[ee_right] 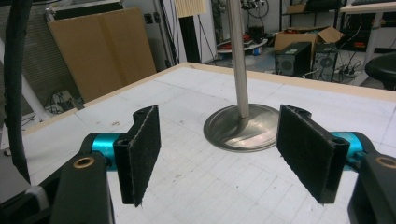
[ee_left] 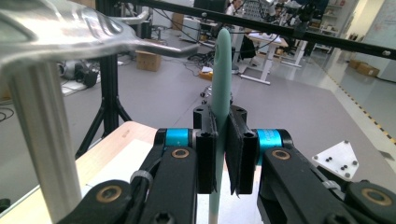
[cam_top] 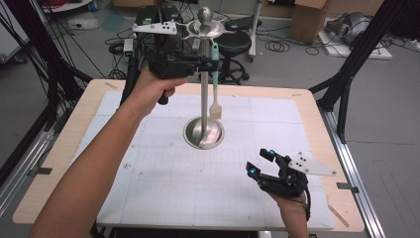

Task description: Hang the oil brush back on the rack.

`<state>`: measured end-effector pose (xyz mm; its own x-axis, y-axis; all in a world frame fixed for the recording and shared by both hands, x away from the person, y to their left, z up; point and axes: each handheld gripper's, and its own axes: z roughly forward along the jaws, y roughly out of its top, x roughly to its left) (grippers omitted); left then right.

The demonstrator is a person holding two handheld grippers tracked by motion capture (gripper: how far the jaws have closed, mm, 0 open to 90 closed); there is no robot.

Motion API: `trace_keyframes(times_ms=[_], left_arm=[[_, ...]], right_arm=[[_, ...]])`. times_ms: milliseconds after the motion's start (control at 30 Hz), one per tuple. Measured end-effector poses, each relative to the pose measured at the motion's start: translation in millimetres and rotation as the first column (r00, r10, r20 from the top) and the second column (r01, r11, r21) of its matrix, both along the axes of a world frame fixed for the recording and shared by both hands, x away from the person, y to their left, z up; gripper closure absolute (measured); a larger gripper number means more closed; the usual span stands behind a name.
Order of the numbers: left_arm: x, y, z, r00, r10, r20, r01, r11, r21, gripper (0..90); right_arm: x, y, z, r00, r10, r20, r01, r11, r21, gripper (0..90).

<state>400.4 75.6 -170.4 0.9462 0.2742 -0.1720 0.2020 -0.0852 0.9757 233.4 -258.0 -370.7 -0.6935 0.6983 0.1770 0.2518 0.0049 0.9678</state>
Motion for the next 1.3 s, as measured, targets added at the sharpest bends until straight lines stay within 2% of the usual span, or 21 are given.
trace_keyframes(times_ms=[400,567,667,733,767,900,1133,1233,1300], left_arm=[[10.1,-0.1,-3.2,0.9993,0.019,-0.033,-0.019,0.9998,-0.001,82.8],[11.8,-0.2,-5.3,0.9990,0.029,-0.034,-0.028,0.9996,0.009,82.5],[9.4,-0.1,-6.3,0.9990,0.036,-0.029,-0.036,0.9994,0.001,81.9],[7.7,2.0,-7.8,0.9987,0.041,-0.031,-0.041,0.9991,-0.008,75.6],[6.1,3.5,-9.1,0.9981,0.056,-0.026,-0.057,0.9983,-0.012,67.9],[-3.9,14.3,-16.0,0.9950,0.097,0.024,-0.097,0.9950,0.022,55.1],[-25.8,51.3,-47.6,0.9867,0.145,0.074,-0.145,0.9894,-0.001,43.7],[-36.2,67.8,-64.7,0.9829,0.169,0.075,-0.167,0.9856,-0.022,40.8],[-43.1,78.1,-76.2,0.9804,0.181,0.078,-0.180,0.9835,-0.019,39.8]], right_arm=[[-0.3,-0.7,0.8,1.0000,0.001,0.004,-0.001,1.0000,0.009,29.5],[-0.4,-0.5,0.5,1.0000,0.001,0.000,-0.001,1.0000,0.010,29.5],[-0.5,-0.7,0.7,1.0000,0.004,0.003,-0.004,0.9999,0.011,29.5],[-0.5,-0.7,0.6,1.0000,0.004,0.004,-0.004,0.9999,0.011,29.5],[-0.6,-0.6,0.6,1.0000,0.004,0.003,-0.004,0.9999,0.011,29.5],[-1.5,-0.7,1.4,1.0000,0.002,0.004,-0.002,0.9999,0.011,29.5],[-1.6,-0.6,1.6,0.9998,-0.017,0.008,0.017,0.9998,0.008,29.2],[-1.1,-0.3,0.6,0.9994,-0.035,0.006,0.035,0.9994,-0.009,27.5],[-0.6,-0.3,-1.0,0.9990,-0.044,0.009,0.044,0.9987,-0.024,26.6]])
